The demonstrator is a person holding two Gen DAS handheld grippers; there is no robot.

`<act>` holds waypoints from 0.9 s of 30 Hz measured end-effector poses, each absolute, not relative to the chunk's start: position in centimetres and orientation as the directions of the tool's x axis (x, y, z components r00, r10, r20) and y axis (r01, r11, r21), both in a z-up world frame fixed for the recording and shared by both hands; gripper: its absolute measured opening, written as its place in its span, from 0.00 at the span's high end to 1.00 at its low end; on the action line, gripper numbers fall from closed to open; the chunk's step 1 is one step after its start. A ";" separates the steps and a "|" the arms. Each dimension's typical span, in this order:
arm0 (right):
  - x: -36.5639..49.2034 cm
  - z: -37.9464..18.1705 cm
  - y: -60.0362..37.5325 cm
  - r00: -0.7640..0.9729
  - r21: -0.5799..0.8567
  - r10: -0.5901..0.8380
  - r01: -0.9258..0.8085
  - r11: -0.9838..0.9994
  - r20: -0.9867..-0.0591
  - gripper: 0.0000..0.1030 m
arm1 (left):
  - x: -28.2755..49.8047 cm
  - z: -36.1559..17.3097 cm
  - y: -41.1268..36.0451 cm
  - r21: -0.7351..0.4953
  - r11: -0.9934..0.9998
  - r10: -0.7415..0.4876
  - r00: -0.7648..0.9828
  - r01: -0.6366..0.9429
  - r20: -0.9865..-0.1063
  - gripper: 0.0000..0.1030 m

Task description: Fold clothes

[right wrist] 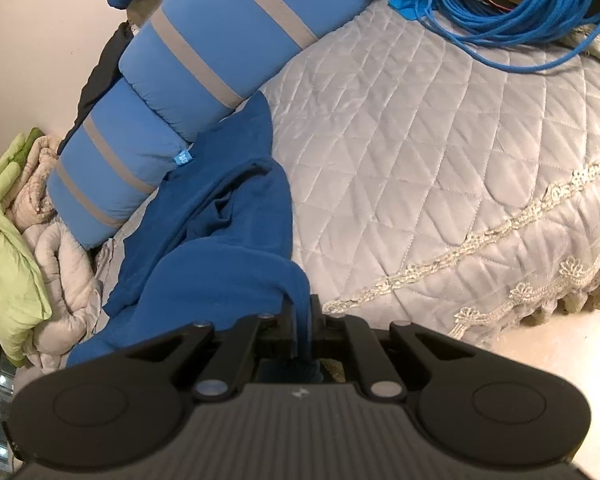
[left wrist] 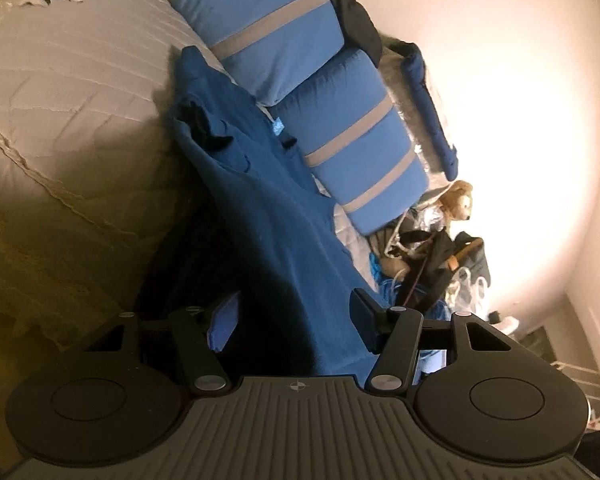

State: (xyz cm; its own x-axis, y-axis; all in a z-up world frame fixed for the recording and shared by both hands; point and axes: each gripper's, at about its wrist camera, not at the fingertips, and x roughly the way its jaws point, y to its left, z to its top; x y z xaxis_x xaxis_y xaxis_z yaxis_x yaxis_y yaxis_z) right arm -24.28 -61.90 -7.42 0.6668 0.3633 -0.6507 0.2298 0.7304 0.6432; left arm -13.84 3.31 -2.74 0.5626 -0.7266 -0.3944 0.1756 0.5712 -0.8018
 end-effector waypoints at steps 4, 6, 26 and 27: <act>-24.5 -7.5 -61.7 0.668 0.644 0.365 0.226 0.731 -0.648 0.96 | -14.3 -2.3 2.5 -0.782 0.595 -0.716 0.563 0.185 -0.413 0.47; -24.5 -7.4 -61.7 0.668 0.644 0.365 0.226 0.731 -0.648 0.96 | -14.7 -2.2 2.4 -0.777 0.603 -0.709 0.567 0.181 -0.419 0.49; -24.7 -2.0 -60.6 0.710 0.669 0.420 0.098 0.737 -0.566 0.96 | -16.7 4.0 4.1 -0.741 0.638 -0.638 0.682 0.208 -0.358 0.97; -24.7 -1.5 -60.5 0.715 0.681 0.431 0.085 0.728 -0.550 0.96 | -16.5 4.3 4.2 -0.748 0.631 -0.635 0.691 0.204 -0.347 0.97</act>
State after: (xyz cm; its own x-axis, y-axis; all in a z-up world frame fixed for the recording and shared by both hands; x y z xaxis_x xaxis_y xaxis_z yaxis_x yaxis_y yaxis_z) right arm -24.68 -60.52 -1.51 0.7150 0.4312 -0.5504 0.0850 0.7278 0.6805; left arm -16.48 4.18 4.26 0.6905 -0.6346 -0.3471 0.2039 0.6312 -0.7483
